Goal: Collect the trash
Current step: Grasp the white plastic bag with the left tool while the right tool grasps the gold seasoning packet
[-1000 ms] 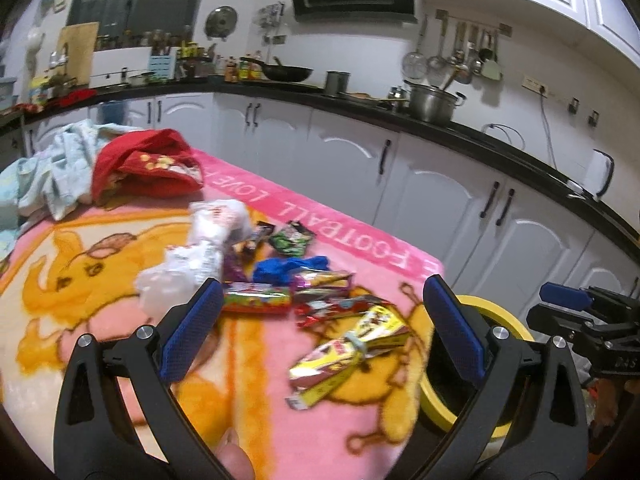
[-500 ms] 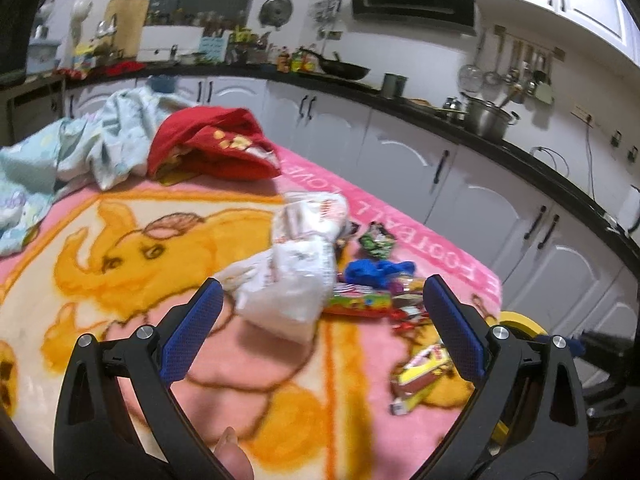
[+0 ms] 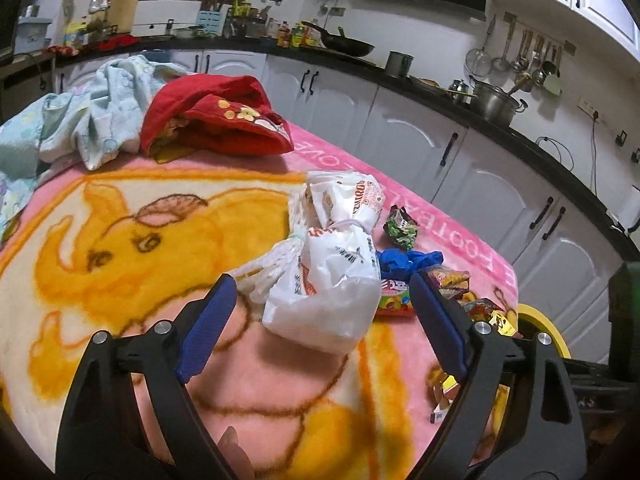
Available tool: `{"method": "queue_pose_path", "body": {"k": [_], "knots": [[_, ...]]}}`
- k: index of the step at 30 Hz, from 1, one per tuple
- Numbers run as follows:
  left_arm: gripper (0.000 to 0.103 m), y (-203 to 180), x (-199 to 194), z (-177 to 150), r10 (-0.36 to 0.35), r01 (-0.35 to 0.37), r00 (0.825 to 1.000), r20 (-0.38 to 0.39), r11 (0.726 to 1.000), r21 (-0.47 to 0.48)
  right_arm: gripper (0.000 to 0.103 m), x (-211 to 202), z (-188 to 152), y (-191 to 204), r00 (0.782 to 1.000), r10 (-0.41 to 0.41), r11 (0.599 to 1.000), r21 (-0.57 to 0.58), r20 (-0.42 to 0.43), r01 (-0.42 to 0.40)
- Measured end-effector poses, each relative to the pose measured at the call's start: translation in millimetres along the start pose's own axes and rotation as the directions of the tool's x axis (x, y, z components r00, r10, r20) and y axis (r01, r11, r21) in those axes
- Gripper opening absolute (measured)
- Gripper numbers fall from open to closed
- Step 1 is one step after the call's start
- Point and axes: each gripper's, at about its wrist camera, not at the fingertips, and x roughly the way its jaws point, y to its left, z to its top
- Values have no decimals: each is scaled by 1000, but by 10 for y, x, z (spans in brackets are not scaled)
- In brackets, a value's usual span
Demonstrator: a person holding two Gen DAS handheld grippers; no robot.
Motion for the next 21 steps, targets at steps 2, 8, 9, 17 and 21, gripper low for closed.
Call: {"method": "queue_pose_path", "body": {"k": [2, 8, 9, 17, 21], "knots": [[73, -22, 36, 22, -4, 5, 1000, -6, 1000, 14, 69, 71, 29, -12, 1000, -16, 999, 52, -20, 17], [59, -132, 129, 1, 0, 3, 1000, -30, 997, 77, 70, 188, 91, -22, 999, -45, 987, 155, -18, 47], [51, -136, 148, -11, 3, 0, 999, -37, 997, 83, 66, 210, 107, -27, 999, -52, 987, 154, -16, 54], [34, -27, 147, -116, -29, 33, 997, -72, 998, 52, 34, 179, 98, -118, 999, -43, 990, 133, -14, 45], [25, -37, 113, -179, -63, 68, 994, -84, 996, 49, 29, 109, 63, -122, 1000, -12, 995, 101, -18, 14]]}}
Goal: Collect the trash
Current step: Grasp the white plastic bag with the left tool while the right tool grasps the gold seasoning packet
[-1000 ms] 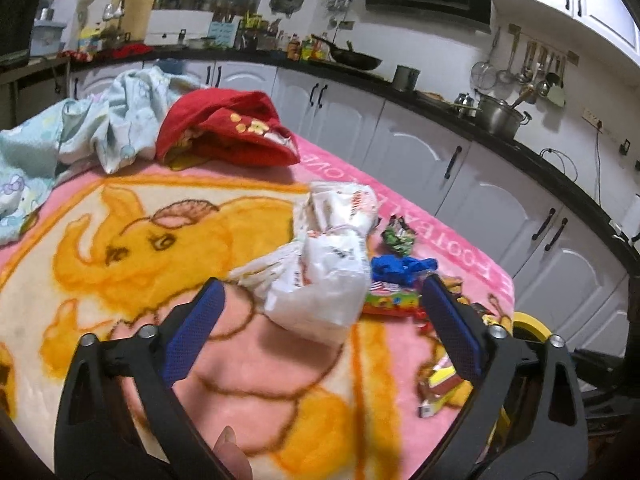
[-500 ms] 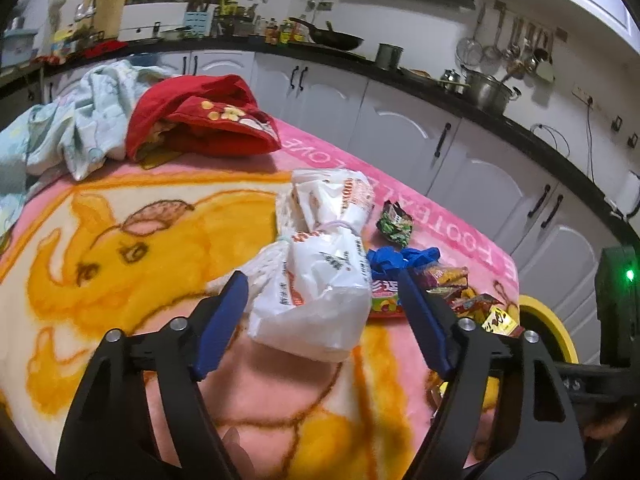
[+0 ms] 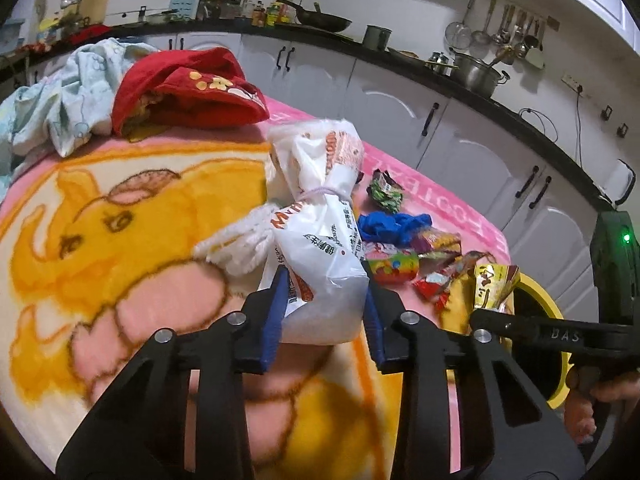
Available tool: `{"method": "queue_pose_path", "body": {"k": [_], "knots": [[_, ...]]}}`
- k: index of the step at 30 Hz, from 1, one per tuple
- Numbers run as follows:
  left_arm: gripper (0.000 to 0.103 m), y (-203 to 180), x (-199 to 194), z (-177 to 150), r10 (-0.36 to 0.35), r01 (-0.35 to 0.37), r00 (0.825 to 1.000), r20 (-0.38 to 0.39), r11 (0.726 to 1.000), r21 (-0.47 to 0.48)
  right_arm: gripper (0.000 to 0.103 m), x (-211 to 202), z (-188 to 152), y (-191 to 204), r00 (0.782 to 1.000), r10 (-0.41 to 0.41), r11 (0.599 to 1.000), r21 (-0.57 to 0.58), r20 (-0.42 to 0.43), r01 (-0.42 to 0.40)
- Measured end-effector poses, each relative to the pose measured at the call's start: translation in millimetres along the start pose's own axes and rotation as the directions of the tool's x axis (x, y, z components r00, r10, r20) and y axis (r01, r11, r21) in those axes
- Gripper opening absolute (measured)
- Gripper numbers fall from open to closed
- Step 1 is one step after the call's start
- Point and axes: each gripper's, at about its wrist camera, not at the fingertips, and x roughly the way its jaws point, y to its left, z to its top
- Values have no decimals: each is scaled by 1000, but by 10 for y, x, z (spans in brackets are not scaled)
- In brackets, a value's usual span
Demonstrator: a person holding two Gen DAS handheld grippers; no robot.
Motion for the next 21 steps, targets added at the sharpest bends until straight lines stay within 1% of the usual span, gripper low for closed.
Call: {"method": "queue_pose_path", "body": {"k": [3, 6, 10, 15, 21], "knots": [[22, 2, -41, -49, -3, 3, 1000, 1, 1000, -1, 29, -53, -77, 27, 1000, 13, 999, -42, 3, -13], [19, 20, -120, -71, 0, 0, 1000, 19, 1000, -11, 28, -101, -112, 49, 999, 35, 997, -65, 7, -34], [18, 97, -260, -110, 4, -2, 999, 35, 999, -39, 27, -166, -150, 98, 998, 59, 992, -108, 11, -57], [17, 100, -416, -130, 7, -5, 998, 61, 999, -37, 27, -232, -187, 170, 997, 78, 985, -157, 23, -74], [17, -31, -573, -107, -13, 14, 995, 96, 1000, -10, 27, -397, -140, 232, 992, 97, 975, -211, 84, -77]]}}
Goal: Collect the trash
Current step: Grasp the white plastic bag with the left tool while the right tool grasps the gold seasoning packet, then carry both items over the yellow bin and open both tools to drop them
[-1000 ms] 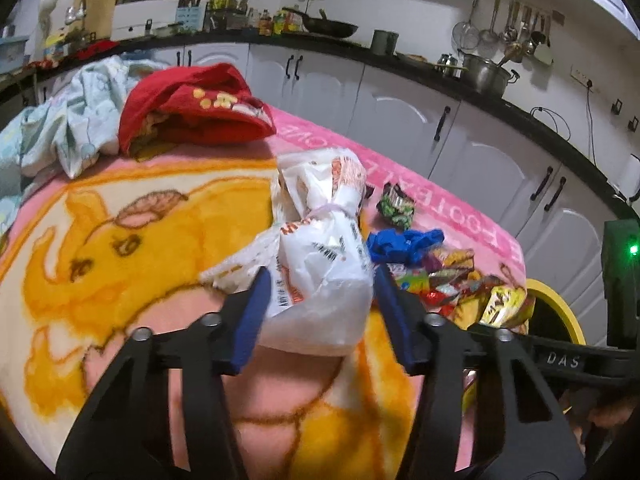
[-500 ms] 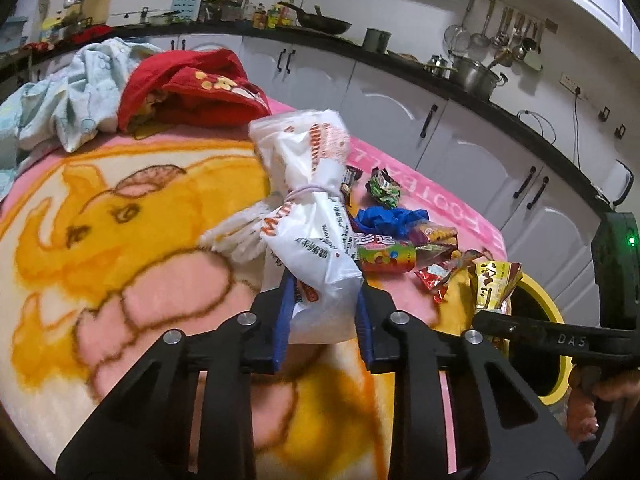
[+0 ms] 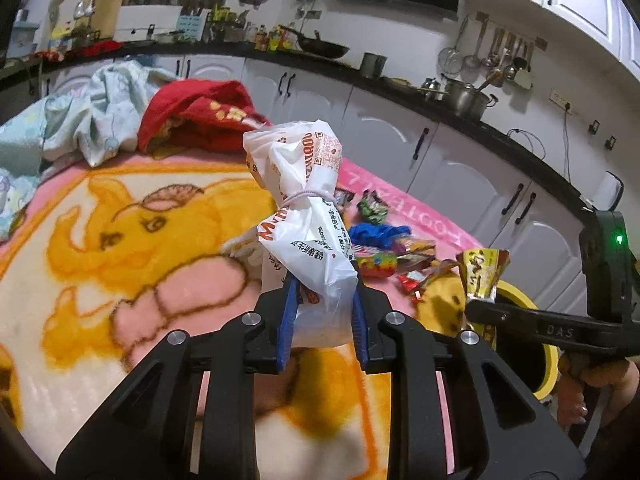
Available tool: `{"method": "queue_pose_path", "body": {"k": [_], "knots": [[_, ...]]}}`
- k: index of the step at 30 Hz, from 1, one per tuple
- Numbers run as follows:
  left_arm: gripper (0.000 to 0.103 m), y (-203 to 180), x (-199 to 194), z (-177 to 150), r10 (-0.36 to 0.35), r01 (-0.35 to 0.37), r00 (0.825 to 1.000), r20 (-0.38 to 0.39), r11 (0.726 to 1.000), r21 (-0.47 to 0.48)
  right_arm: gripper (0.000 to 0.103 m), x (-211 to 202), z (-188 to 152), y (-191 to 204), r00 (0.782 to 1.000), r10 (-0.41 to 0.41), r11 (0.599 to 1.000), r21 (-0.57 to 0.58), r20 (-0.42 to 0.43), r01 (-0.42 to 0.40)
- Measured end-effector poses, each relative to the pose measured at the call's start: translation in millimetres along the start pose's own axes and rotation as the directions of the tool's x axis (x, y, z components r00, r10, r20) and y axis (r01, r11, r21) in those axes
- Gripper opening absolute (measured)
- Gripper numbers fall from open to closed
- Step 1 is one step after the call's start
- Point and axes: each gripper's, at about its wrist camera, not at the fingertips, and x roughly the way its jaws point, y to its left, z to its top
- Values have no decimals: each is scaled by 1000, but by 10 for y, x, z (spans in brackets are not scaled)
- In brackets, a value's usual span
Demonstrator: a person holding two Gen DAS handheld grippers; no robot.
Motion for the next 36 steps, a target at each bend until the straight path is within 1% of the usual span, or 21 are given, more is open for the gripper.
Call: {"method": "queue_pose_path", "body": {"k": [5, 17, 29, 36], "knots": [[17, -158, -60, 33, -29, 29, 999, 15, 999, 25, 27, -172, 84, -51, 999, 4, 1000, -6, 49, -4], [17, -604, -103, 67, -102, 99, 994, 28, 990, 99, 27, -508, 160, -284, 994, -14, 1000, 5, 110, 14], [17, -1053, -14, 58, -165, 161, 986, 10, 972, 171, 27, -845, 143, -583, 981, -63, 998, 40, 184, 57], [17, -1314, 83, 48, -197, 194, 980, -8, 960, 204, 27, -1030, 114, -804, 969, -106, 993, 70, 224, 92]]}}
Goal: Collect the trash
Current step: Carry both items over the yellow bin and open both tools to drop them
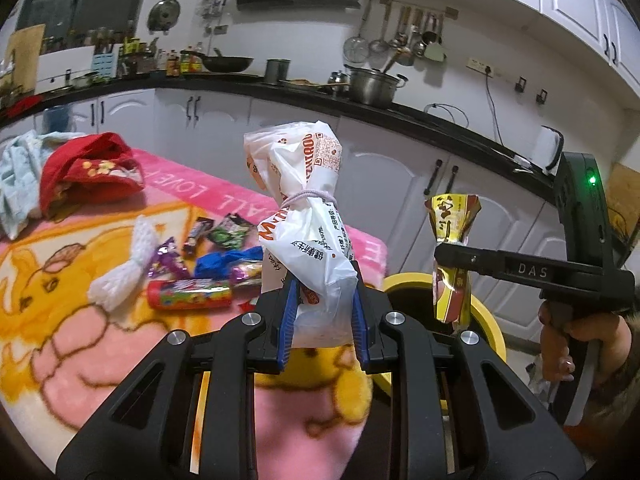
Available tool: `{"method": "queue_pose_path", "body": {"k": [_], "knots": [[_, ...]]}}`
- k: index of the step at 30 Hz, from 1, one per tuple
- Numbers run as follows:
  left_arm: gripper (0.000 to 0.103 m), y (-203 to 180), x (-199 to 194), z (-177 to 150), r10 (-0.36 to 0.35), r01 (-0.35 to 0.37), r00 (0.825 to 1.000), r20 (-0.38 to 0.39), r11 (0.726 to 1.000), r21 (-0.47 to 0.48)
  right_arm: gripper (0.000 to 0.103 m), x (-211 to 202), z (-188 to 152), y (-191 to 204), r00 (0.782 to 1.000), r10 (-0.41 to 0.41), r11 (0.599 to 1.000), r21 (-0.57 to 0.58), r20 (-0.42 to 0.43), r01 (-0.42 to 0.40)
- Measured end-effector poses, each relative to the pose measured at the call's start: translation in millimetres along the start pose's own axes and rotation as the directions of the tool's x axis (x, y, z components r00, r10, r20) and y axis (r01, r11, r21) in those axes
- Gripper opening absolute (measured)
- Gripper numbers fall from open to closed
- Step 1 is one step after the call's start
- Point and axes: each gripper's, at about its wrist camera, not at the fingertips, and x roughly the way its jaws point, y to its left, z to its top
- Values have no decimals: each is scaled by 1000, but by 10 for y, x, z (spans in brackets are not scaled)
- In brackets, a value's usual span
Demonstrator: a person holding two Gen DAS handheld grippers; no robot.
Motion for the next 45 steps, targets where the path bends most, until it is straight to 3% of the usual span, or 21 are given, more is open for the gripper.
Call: {"method": "queue_pose_path", "body": {"k": [18, 45], "knots": [[17, -570, 348, -19, -88, 92, 995, -52, 992, 83, 27, -389, -18, -550, 990, -101, 995, 35, 101, 98], [18, -1029, 982, -329, -159, 186, 964, -215, 976, 112, 28, -350, -295, -1035, 986, -165, 986, 38, 20, 165]]}}
